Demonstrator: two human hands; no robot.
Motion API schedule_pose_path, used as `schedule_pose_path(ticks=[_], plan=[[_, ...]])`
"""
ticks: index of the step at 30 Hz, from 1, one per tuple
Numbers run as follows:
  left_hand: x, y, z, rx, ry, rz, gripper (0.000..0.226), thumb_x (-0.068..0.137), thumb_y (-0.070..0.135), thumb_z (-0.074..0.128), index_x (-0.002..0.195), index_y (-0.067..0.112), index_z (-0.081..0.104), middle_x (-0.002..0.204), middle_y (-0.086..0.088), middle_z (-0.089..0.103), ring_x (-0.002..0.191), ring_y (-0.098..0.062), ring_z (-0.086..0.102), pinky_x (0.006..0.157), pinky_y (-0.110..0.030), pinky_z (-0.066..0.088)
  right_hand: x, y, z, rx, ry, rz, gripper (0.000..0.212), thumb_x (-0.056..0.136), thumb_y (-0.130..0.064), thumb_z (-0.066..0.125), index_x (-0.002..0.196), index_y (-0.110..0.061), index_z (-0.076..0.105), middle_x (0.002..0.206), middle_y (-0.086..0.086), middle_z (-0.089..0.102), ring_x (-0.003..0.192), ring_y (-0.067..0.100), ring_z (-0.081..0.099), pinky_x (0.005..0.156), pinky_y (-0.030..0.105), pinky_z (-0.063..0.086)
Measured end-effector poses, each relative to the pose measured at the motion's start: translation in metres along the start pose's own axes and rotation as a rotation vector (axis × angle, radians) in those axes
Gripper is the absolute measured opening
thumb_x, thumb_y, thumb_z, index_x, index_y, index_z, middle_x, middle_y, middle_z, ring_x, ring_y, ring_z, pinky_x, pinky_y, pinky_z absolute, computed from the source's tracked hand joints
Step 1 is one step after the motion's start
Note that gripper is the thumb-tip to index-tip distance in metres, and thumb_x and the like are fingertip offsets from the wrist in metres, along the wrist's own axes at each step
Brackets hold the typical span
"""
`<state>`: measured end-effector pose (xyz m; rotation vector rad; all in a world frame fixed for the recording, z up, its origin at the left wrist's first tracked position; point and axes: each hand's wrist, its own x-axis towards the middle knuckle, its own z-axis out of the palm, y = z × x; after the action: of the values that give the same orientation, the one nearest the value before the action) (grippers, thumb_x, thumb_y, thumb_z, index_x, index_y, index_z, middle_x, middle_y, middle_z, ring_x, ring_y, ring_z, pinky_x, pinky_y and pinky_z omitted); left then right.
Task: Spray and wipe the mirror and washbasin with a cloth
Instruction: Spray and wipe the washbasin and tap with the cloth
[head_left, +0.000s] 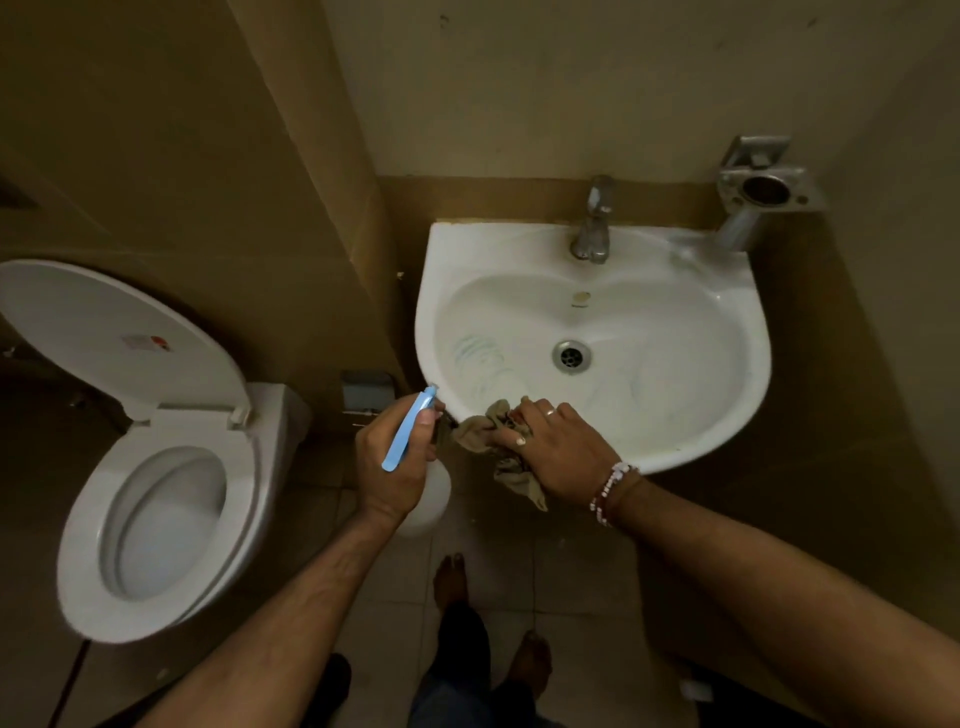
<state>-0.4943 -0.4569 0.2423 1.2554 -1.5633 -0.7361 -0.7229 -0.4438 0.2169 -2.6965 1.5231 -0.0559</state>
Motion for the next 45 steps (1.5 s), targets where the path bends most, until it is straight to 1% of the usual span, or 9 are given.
schedule_pose_path(ticks=[2,4,10,13,17,23,30,38,45], plan=[[-0.004,0.007,0.009,-0.007,-0.007,0.003,0.063,0.097,0.058,0.042,0.096,0.002,0.071,0.072,-0.006,0.069,0.055,-0.012,0.065,0.055,-0.019,0.055,-0.019,0.014,-0.003,-0.019,-0.009,-0.042,0.039,0.096,-0.047,0.049,0.131,-0.03,0.051,0.106,0.011,0.057,0.087,0.028,0.055,0.07,0.039,0.043],[-0.009,0.013,0.017,-0.03,-0.027,0.021,0.062,0.097,0.059,0.043,0.099,0.004,0.071,0.077,-0.007,0.07,0.057,-0.011,0.066,0.056,-0.012,0.052,-0.037,0.029,-0.008,-0.032,-0.014,-0.054,0.037,0.096,-0.045,0.044,0.129,-0.029,0.052,0.103,0.012,0.059,0.083,0.028,0.056,0.068,0.039,0.044],[-0.012,0.031,0.036,-0.091,-0.072,0.053,0.052,0.098,0.055,0.043,0.099,0.01,0.068,0.079,-0.003,0.069,0.058,-0.015,0.065,0.055,-0.013,0.053,-0.085,0.075,-0.03,-0.1,-0.061,-0.046,0.046,0.088,-0.036,0.032,0.121,-0.029,0.063,0.101,0.013,0.063,0.081,0.028,0.061,0.068,0.039,0.05],[-0.012,0.04,0.043,-0.11,-0.082,0.051,0.051,0.098,0.054,0.043,0.099,0.01,0.069,0.087,0.005,0.07,0.056,-0.016,0.065,0.053,-0.02,0.055,-0.102,0.095,-0.035,-0.12,-0.095,0.04,0.05,0.083,-0.043,0.033,0.12,-0.031,0.064,0.101,0.01,0.062,0.082,0.027,0.06,0.07,0.04,0.049],[-0.014,0.053,0.052,-0.134,-0.103,0.072,0.05,0.098,0.053,0.042,0.097,0.01,0.068,0.091,0.006,0.07,0.055,-0.015,0.064,0.054,-0.022,0.055,-0.109,0.08,-0.024,-0.122,-0.066,0.365,0.049,0.083,-0.063,0.045,0.123,-0.037,0.058,0.107,0.004,0.057,0.095,0.027,0.056,0.075,0.039,0.042],[-0.017,0.063,0.076,-0.179,-0.193,0.082,0.059,0.098,0.056,0.041,0.097,0.004,0.069,0.091,-0.006,0.072,0.055,-0.012,0.065,0.055,-0.018,0.055,-0.083,0.009,-0.006,0.118,0.117,1.134,0.043,0.076,-0.044,0.061,0.116,-0.03,0.065,0.123,0.009,0.047,0.111,0.031,0.043,0.082,0.044,0.042],[-0.005,0.079,0.098,-0.253,-0.299,0.082,0.051,0.098,0.054,0.041,0.097,0.012,0.068,0.092,0.006,0.072,0.051,-0.015,0.064,0.05,-0.025,0.055,-0.075,0.014,-0.002,0.315,0.432,1.444,0.049,0.076,-0.027,0.066,0.125,-0.033,0.058,0.125,0.01,0.042,0.108,0.034,0.044,0.081,0.047,0.048],[0.018,0.103,0.108,-0.42,-0.342,0.086,0.035,0.098,0.057,0.042,0.101,0.038,0.071,0.095,0.01,0.075,0.05,-0.021,0.065,0.047,-0.035,0.055,-0.084,0.091,-0.003,0.405,0.581,1.559,0.06,0.07,-0.015,0.067,0.128,-0.024,0.053,0.126,0.012,0.042,0.109,0.04,0.046,0.087,0.048,0.048],[0.059,0.116,0.13,-0.464,-0.387,0.146,0.033,0.099,0.056,0.04,0.107,0.042,0.069,0.091,0.001,0.074,0.051,-0.023,0.064,0.049,-0.034,0.055,-0.084,0.186,-0.009,0.314,0.296,1.436,0.063,0.082,-0.028,0.065,0.141,-0.024,0.043,0.139,0.015,0.034,0.121,0.041,0.04,0.093,0.053,0.046]])
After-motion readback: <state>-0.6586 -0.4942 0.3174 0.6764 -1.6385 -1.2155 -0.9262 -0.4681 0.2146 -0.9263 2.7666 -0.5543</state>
